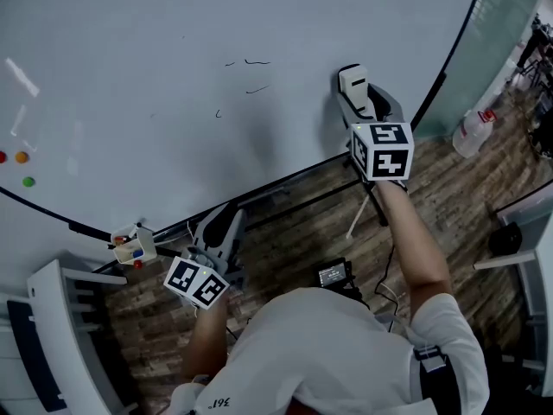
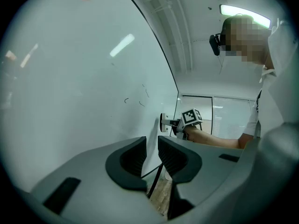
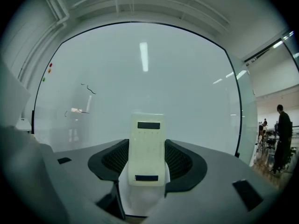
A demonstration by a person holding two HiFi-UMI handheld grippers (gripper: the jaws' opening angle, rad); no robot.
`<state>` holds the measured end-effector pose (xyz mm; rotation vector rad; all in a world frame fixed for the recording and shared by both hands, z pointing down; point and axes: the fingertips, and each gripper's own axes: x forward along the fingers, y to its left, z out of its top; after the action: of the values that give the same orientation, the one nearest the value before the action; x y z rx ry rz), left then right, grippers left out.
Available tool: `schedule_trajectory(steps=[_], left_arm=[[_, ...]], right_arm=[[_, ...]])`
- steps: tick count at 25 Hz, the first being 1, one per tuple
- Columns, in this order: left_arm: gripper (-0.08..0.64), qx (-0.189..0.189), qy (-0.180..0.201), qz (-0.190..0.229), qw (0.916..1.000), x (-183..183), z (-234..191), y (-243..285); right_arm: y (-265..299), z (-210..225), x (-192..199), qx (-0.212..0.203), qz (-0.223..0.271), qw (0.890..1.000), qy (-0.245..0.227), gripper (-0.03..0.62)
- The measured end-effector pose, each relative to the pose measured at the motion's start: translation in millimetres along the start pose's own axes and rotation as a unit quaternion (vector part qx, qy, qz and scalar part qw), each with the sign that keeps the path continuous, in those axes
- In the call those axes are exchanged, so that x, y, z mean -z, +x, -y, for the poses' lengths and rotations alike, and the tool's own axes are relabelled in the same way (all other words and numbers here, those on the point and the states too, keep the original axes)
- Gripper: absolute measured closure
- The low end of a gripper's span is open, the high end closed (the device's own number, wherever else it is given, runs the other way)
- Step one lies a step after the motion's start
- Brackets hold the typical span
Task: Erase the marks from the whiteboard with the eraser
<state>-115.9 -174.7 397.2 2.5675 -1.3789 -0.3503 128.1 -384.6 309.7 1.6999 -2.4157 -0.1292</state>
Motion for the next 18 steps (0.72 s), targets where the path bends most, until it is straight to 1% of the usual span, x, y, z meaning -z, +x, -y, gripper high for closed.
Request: schedule_trajectory(steps=[3, 7, 13, 18], left_arm=[[0.477, -0.002, -0.003, 0.002, 1.0000, 0.0, -1.3, 0.8], [0.478, -0.004, -0.004, 0.002, 1.0000, 0.4, -0.8, 0.2], [0.478, -0.015, -0.004, 0.001, 0.9999, 0.4, -6.6, -6.1], [0.478, -0.021, -0.005, -0.002, 0.9998, 0.3, -13.5, -11.2]], right_arm=[[8.3, 20.9, 12.2, 0.016, -0.011, 1.000, 0.024, 0.336], [21.0, 37.5, 20.0, 0.025, -0.015, 0.998, 0.054, 0.336], [36.6, 42.9, 29.0, 0.030, -0.016, 0.996, 0.081, 0.336], [39.6, 42.9, 28.1, 0.040, -0.010, 0.995, 0.090, 0.339]])
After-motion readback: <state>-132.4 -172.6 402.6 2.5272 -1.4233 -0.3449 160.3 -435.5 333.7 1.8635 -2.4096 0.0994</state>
